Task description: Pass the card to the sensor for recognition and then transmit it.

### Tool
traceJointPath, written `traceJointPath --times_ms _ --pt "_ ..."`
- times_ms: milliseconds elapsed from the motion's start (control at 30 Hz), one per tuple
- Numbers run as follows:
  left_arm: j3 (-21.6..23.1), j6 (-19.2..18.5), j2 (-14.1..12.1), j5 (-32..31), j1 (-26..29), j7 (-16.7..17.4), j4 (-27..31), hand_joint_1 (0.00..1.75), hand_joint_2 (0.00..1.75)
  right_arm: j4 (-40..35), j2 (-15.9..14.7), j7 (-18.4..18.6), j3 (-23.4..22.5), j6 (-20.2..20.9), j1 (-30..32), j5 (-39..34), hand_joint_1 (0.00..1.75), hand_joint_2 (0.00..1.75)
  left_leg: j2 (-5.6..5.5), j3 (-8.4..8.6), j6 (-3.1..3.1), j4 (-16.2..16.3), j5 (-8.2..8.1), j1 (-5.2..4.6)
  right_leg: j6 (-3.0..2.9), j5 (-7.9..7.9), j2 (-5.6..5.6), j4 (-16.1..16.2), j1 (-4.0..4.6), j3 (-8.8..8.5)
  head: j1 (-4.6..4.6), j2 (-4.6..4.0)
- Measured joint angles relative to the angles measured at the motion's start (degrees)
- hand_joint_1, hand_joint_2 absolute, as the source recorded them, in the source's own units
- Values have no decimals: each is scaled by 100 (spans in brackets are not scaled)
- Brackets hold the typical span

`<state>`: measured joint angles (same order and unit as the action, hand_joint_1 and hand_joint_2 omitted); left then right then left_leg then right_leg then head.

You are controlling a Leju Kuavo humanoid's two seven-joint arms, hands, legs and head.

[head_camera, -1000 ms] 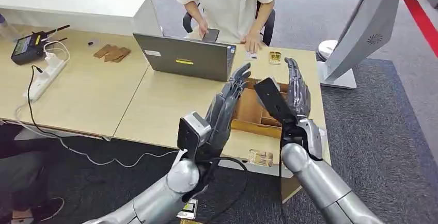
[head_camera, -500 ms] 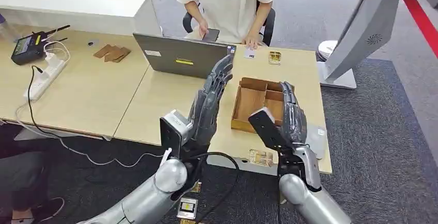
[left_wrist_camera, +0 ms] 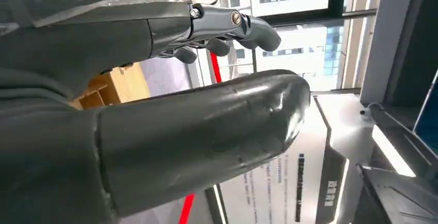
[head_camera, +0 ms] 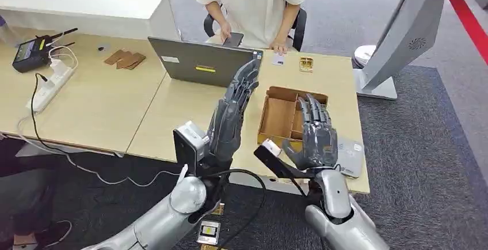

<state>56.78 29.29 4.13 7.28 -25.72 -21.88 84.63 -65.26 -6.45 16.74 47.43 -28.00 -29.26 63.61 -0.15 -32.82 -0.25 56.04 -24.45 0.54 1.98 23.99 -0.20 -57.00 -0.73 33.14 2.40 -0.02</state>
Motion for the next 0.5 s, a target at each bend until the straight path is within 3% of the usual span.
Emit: traceJointPath --times_ms 500 --pt "26 -94 0 -13 4 -61 0 0 0 957 380 -120 144 48 -121 -96 0 175 0 -1 0 0 0 0 0 0 0 0 0 0 0 0"
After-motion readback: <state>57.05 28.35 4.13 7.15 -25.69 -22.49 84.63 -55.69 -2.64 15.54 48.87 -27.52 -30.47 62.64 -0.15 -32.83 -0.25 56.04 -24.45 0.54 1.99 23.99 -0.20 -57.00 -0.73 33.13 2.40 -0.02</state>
